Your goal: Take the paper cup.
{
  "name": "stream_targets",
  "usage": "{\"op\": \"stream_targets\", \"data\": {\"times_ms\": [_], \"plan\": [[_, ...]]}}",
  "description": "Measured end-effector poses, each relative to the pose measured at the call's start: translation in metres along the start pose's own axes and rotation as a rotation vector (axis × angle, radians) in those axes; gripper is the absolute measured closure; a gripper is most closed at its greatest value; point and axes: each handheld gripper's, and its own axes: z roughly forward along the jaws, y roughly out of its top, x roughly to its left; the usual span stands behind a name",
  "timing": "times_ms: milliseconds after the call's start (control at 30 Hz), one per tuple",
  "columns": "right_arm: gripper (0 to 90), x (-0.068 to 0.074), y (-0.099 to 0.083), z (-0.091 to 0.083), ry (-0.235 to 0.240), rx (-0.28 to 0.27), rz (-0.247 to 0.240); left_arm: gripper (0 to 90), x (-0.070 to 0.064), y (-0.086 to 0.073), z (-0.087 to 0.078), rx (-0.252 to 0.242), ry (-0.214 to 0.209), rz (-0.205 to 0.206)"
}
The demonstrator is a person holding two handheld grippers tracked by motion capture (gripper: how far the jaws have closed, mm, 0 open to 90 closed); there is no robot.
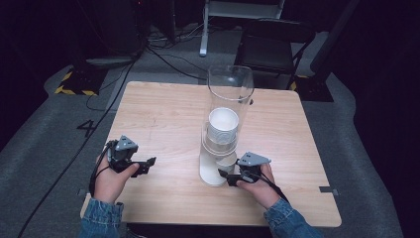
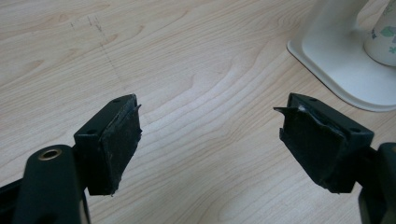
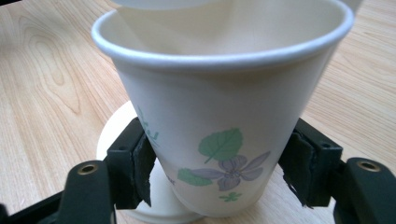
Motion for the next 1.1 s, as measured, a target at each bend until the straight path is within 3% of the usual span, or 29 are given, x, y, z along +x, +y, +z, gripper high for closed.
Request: {"op": "stream_targets", "data": {"times_ms": [500,933,1100], "plan": [[34.0,-0.019,-0.006,-0.023,-0.061,0.002,0.049,19.8,-0.003,0.01,0.011,0.004,-0.022,0.011],[34.1,-0.055,0.001,-0.048,-0.141,-0.044,0.135,19.8,-0.004,0.007,0.006,0.006,-0.012,0.012],[34.0,-0.071,0.004,-0.052,-0.187,-0.065,0.142,19.7,-0.005,0.005,0.004,0.006,-0.008,0.015]]}}
